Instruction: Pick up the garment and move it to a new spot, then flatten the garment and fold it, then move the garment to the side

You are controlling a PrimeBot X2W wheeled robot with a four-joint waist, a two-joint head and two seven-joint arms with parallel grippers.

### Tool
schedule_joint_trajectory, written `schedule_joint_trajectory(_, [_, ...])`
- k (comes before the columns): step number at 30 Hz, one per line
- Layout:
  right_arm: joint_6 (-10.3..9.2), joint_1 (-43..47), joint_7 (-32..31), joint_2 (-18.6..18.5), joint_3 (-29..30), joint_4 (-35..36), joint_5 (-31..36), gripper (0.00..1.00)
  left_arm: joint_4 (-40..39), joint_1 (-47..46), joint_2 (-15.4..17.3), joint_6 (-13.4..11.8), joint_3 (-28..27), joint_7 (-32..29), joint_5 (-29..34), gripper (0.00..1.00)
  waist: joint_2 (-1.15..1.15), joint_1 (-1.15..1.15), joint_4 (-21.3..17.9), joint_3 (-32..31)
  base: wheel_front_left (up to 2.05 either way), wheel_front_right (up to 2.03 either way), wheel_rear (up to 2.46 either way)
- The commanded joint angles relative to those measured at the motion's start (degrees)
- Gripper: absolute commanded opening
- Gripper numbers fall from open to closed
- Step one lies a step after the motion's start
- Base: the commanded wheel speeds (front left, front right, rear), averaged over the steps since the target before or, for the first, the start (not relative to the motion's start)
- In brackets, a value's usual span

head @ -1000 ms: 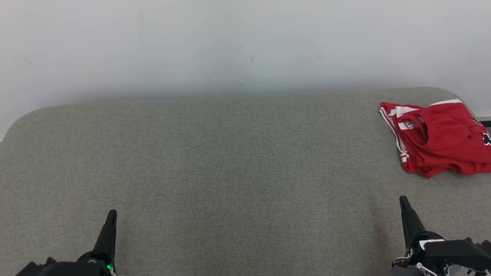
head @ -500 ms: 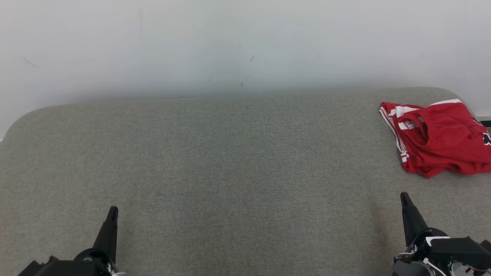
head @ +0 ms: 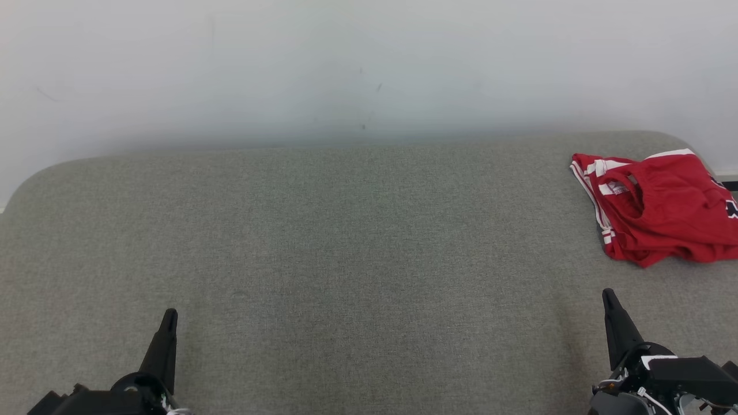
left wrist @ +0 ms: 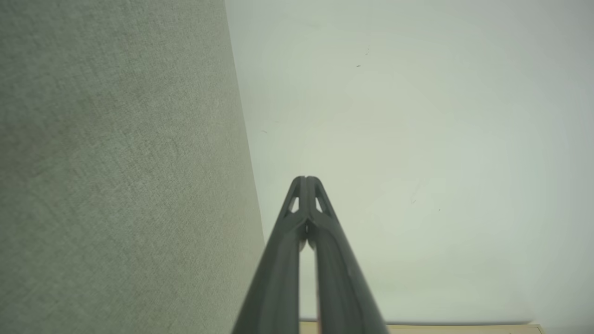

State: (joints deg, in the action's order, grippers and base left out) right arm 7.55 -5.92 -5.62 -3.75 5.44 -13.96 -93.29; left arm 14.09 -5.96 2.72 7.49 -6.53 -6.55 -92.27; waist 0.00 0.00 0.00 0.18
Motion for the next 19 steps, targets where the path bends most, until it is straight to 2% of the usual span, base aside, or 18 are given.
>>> schedule_joint_trajectory(1, [-0.12,-0.4,-0.3,0.2,0.2,0.0,0.0,0.00,0.0,-0.6,0.3,0.0,0.0,-0.2,-0.3,0.00,0.00,0.00,0.0,0.0,0.00,0.00,0.00])
schedule_joint_trajectory(19, [-0.12,-0.4,-0.4,0.4,0.4,0.0,0.3,0.00,0.0,-0.6,0.3,0.0,0.0,-0.2,-0.3,0.00,0.00,0.00,0.0,0.0,0.00,0.00,0.00])
